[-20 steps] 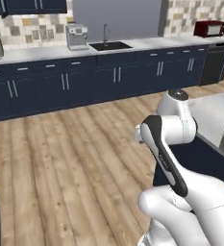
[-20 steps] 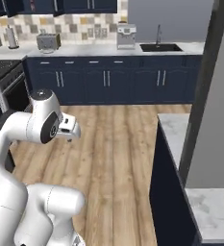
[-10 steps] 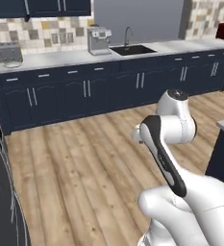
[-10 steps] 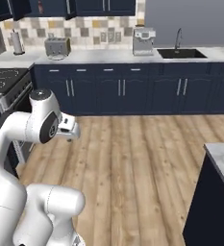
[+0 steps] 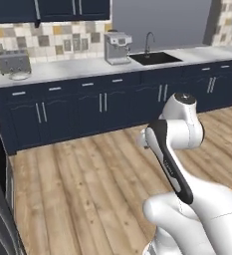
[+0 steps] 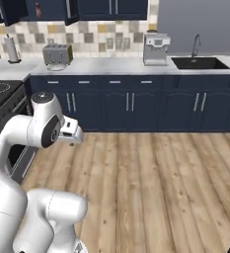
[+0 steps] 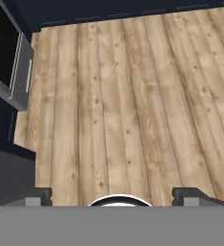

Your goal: Move the hot dog bun to the plate on the dining table and place the condiment next to that plate. Then navigate to the fridge and take the sausage and place it on the plate as well.

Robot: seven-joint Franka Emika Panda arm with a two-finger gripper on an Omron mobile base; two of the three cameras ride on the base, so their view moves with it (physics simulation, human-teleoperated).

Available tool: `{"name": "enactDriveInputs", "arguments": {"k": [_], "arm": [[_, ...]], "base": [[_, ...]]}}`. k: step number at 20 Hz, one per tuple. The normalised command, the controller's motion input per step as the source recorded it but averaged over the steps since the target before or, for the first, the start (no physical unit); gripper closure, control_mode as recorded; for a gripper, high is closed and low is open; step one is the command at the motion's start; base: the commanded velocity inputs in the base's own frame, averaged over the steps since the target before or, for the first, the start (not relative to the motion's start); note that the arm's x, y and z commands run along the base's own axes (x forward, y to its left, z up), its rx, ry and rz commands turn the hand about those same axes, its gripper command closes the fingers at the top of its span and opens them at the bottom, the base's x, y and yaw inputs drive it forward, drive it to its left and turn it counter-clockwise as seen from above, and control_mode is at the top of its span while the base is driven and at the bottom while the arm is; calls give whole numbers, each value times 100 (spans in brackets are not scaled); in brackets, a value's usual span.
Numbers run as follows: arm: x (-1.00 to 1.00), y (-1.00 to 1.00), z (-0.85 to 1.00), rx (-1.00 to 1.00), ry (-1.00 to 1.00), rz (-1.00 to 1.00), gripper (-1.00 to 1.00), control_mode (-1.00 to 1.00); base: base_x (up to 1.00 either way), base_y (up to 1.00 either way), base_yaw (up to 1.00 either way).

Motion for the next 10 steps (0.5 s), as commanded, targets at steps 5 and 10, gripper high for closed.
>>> {"name": "enactDriveInputs", "arguments": {"k": [5,10], "arm": [[0,0,0,0,0,0,-100,100],[0,0,0,0,0,0,-100,100]], "base": [[100,23,14],[100,17,23]]}}
